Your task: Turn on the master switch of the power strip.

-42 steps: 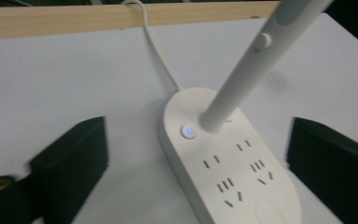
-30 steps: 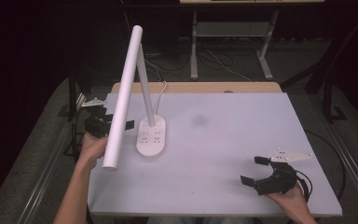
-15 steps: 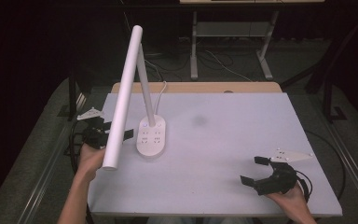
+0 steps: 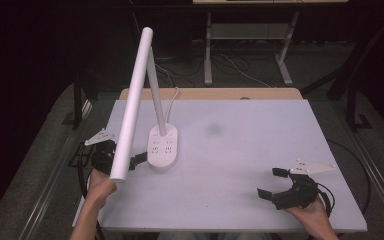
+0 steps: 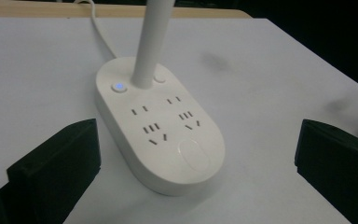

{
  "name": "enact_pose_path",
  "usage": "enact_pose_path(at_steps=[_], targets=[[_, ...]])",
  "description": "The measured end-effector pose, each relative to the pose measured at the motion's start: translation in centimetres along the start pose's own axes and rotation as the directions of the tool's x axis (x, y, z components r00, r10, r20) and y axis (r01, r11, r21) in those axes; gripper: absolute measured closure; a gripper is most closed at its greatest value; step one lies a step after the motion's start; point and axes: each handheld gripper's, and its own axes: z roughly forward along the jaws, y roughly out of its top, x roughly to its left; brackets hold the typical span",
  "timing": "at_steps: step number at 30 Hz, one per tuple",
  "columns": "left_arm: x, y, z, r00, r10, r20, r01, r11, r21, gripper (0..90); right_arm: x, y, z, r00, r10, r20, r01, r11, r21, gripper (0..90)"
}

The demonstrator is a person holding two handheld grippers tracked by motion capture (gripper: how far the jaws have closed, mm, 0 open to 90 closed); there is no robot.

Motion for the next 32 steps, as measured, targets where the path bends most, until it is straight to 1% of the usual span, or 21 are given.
enact_pose_path(at_steps=[5, 11, 16, 19, 22, 25, 28, 31, 32], targets=[[-1.2, -0.6, -0.1, 0.9995, 0.025, 0.018, -0.025, 0.9997, 0.006, 0.0, 0.2, 0.0, -0.1, 1.0, 0.001, 0.002, -0.001, 1.0, -0.009, 0.2], [-2.6, -1.8, -0.3, 0.9967, 0.061, 0.053, -0.062, 0.998, 0.013, 0.0, 0.3, 0.0, -0.2, 1.0, 0.0, 0.002, 0.0, 1.0, -0.009, 0.2], [-3.4, -3.1, -0.1, 0.9956, 0.065, 0.068, -0.067, 0.9976, 0.017, 0.0, 0.5, -0.1, -0.2, 1.0, 0.0, 0.0, 0.0, 1.0, -0.012, 0.2], [-3.7, -3.8, 0.2, 0.9942, 0.071, 0.08, -0.074, 0.9968, 0.029, 0.0, 0.5, -0.1, -0.2, 1.0, 0.002, 0.0, -0.002, 1.0, -0.011, 0.2], [-3.9, -4.6, 0.7, 0.9933, 0.066, 0.094, -0.07, 0.9967, 0.04, 0.0, 0.5, -0.2, -0.2, 1.0, 0.006, 0.002, -0.006, 1.0, -0.01, 0.2], [-4.2, -5.0, 1.1, 0.9912, 0.086, 0.101, -0.093, 0.9935, 0.066, 0.2, 0.5, -0.3, -0.3, 0.9998, 0.019, 0.005, -0.019, 1.0, -0.012, 0.2], [-4.5, -5.3, 1.4, 0.9894, 0.098, 0.107, -0.106, 0.9917, 0.072, 0.4, 0.5, -0.4, -0.4, 0.9996, 0.026, 0.007, -0.026, 1.0, -0.015, 0.2], [-4.6, -5.6, 1.8, 0.9881, 0.099, 0.117, -0.109, 0.9911, 0.077, 0.8, 0.5, -0.5, -0.5, 0.9994, 0.032, 0.008, -0.032, 0.999, -0.017, 0.2], [-4.6, -5.6, 1.9, 0.9864, 0.109, 0.123, -0.12, 0.9891, 0.085, 1.0, 0.5, -0.6, -0.5, 0.9994, 0.034, 0.007, -0.034, 0.999, -0.017, 0.2]])
